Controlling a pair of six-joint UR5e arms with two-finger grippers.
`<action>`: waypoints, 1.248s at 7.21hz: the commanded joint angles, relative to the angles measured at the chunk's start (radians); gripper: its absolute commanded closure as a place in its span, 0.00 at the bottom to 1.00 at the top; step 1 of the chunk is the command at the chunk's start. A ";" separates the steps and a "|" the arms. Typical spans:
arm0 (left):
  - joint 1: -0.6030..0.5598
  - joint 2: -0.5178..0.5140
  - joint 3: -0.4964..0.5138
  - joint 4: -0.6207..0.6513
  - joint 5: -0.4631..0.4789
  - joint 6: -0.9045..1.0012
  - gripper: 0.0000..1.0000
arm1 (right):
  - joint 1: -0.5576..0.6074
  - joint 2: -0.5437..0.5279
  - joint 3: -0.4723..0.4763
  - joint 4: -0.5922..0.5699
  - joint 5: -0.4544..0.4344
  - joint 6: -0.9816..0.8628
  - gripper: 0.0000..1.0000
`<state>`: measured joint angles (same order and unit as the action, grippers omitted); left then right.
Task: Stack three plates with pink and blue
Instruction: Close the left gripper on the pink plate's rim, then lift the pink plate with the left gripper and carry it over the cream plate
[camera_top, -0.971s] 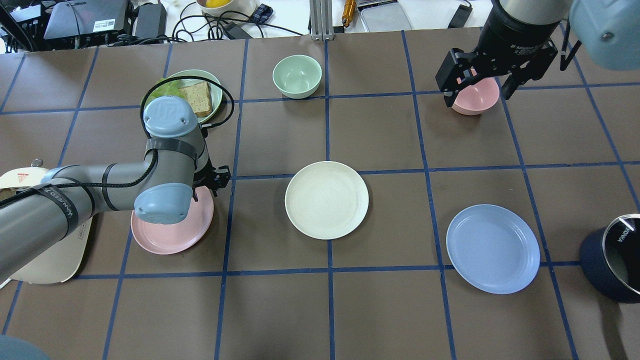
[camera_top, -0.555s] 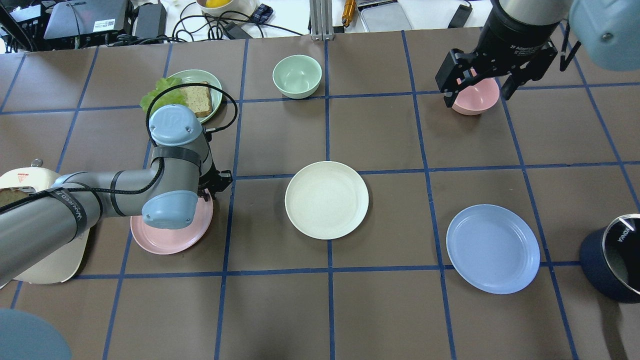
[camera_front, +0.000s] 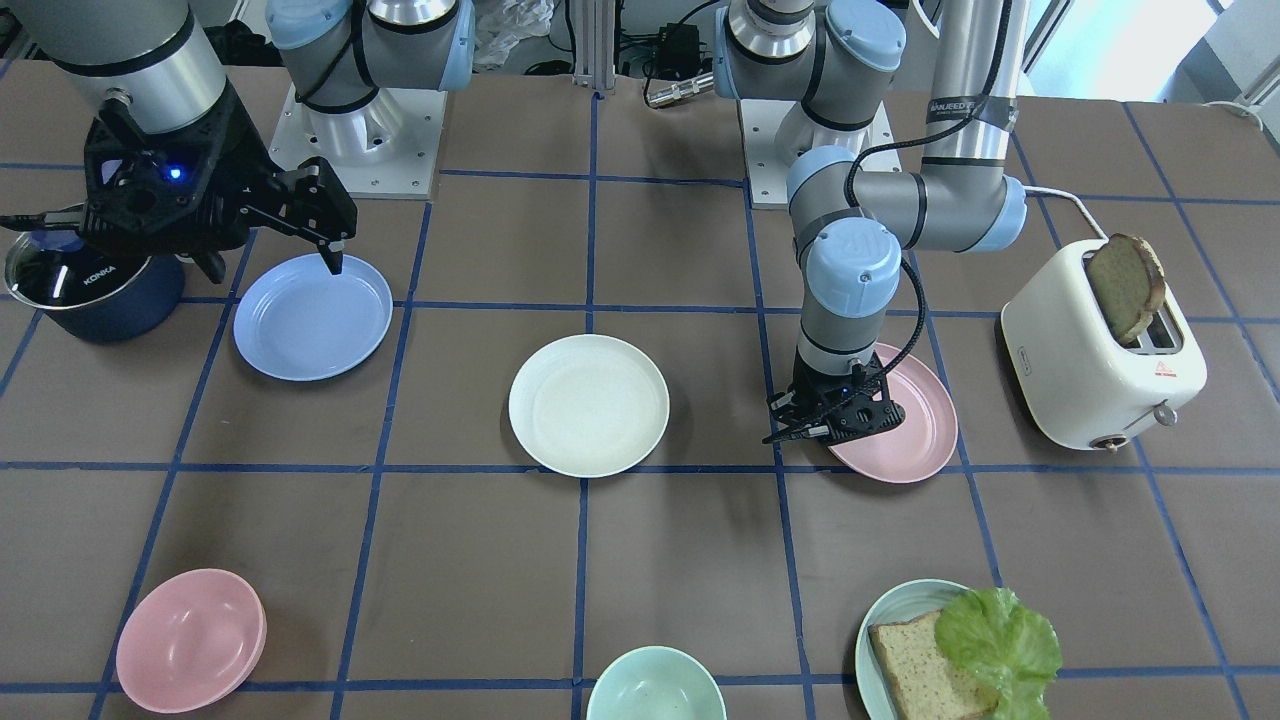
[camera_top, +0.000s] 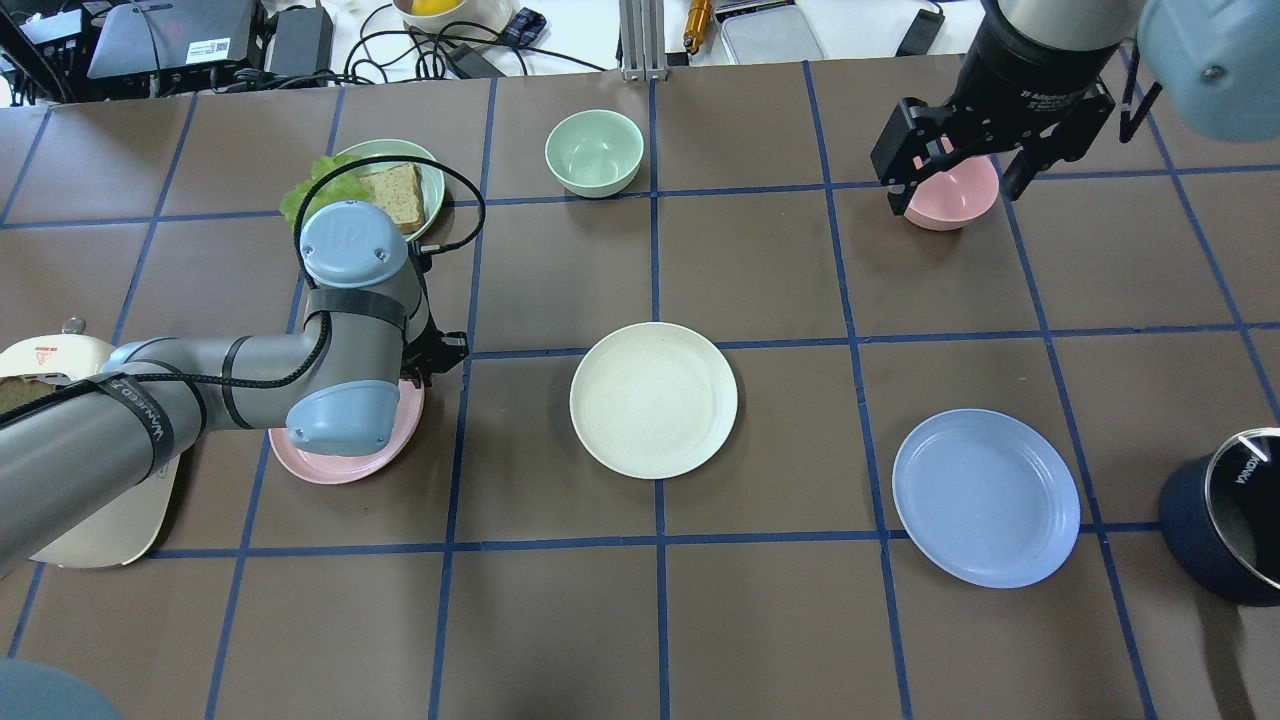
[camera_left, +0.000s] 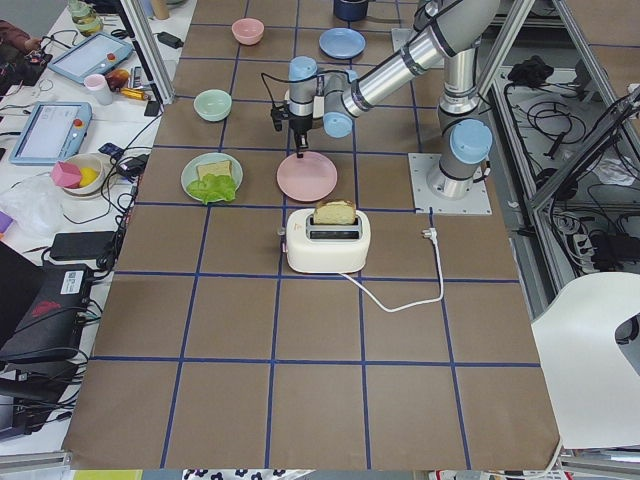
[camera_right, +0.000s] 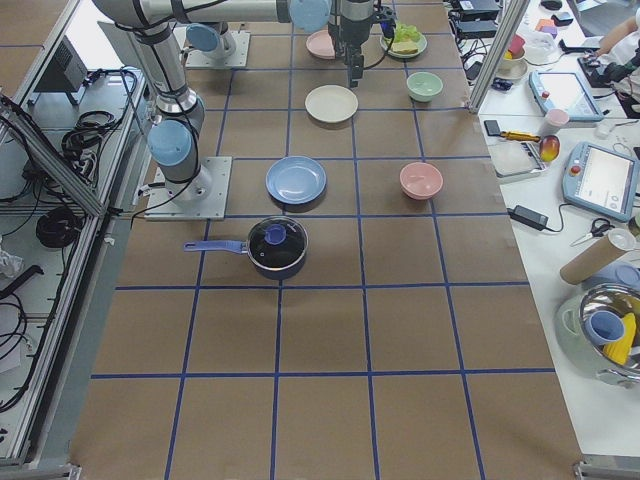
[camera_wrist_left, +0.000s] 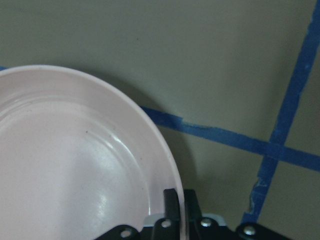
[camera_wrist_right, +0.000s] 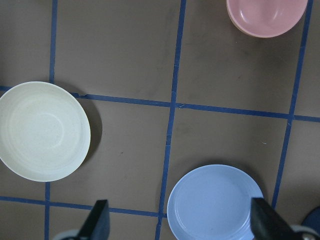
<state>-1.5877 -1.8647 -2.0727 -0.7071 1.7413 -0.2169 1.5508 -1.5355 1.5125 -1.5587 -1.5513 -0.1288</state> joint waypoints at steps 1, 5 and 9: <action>-0.059 0.004 0.063 -0.021 0.062 0.059 1.00 | 0.000 0.000 0.000 0.000 -0.001 0.000 0.00; -0.274 -0.011 0.189 -0.071 0.095 0.051 1.00 | 0.002 0.000 0.000 0.000 -0.001 0.000 0.00; -0.480 -0.034 0.261 -0.069 0.089 0.033 1.00 | 0.000 0.000 0.000 0.000 0.000 -0.002 0.00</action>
<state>-1.9992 -1.8931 -1.8316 -0.7774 1.8299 -0.1788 1.5516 -1.5357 1.5125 -1.5585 -1.5521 -0.1303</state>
